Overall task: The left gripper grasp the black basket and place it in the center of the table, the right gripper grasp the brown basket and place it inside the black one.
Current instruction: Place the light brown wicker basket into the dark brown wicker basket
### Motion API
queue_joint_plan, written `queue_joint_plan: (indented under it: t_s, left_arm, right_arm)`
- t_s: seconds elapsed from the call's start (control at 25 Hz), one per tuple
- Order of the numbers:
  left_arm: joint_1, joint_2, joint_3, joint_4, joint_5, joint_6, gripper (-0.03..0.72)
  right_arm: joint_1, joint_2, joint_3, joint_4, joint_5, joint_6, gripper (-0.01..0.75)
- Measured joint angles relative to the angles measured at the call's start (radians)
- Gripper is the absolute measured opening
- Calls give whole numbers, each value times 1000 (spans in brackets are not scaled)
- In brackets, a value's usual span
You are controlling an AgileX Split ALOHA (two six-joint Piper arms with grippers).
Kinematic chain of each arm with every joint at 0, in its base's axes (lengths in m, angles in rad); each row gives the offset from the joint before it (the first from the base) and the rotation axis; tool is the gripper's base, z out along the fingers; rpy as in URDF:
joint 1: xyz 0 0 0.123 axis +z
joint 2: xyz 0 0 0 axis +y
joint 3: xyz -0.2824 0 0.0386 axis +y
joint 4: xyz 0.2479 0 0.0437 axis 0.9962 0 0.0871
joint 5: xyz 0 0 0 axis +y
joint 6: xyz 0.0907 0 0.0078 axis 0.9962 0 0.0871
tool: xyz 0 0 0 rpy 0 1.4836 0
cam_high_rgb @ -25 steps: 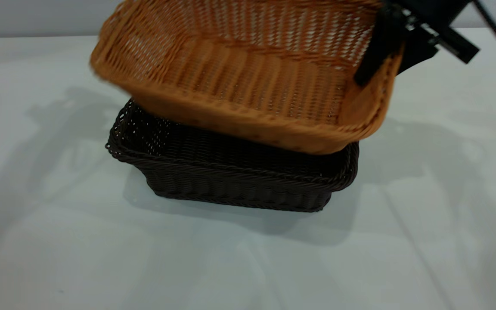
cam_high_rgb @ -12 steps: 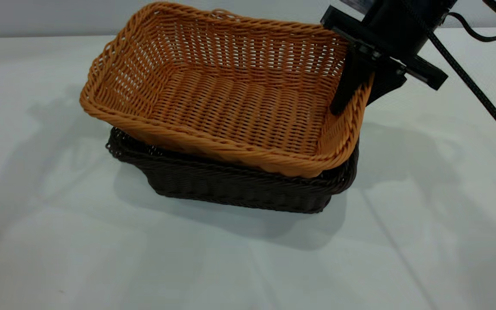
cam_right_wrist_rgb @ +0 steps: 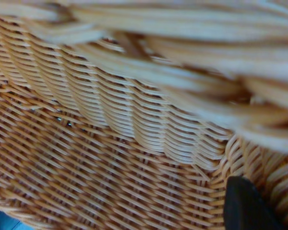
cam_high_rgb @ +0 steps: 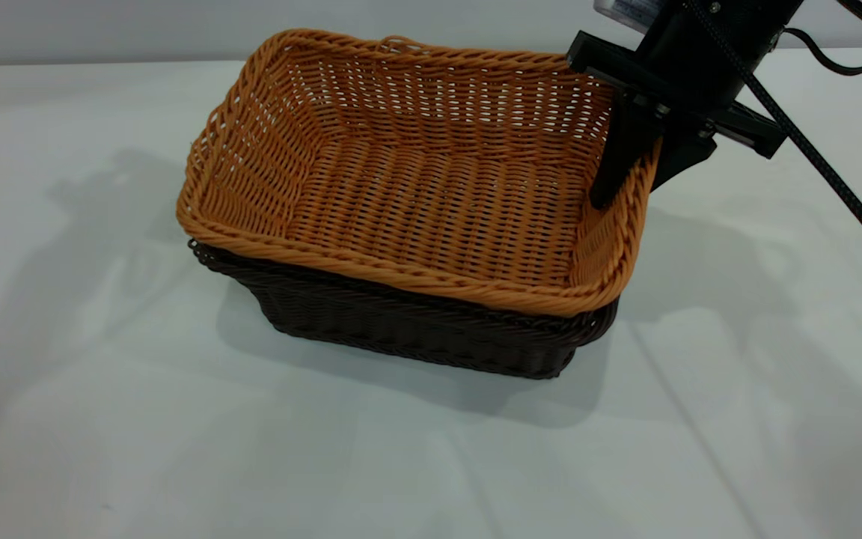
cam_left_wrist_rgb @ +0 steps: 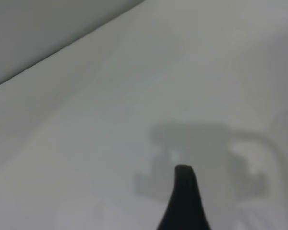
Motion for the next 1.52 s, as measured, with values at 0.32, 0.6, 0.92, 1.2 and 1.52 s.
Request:
queue_joint_plan:
  t_s: [0.32, 0.6, 0.92, 1.2, 1.52]
  left_arm:
    - [0, 0, 3, 0, 2, 0, 527]
    - [0, 0, 3, 0, 2, 0, 527]
    - [0, 0, 3, 0, 2, 0, 527]
    - [0, 0, 3, -7, 2, 0, 527]
    - [0, 0, 3, -7, 2, 0, 527]
  right_arm:
    - [0, 0, 0, -5, -31, 7, 203]
    - [0, 0, 0, -138, -60, 8, 402]
    - [2, -2, -8, -333, -90, 8, 410]
    - [2, -3, -8, -426, -162, -3, 404]
    - [2, -1, -90, -450, -53, -7, 542]
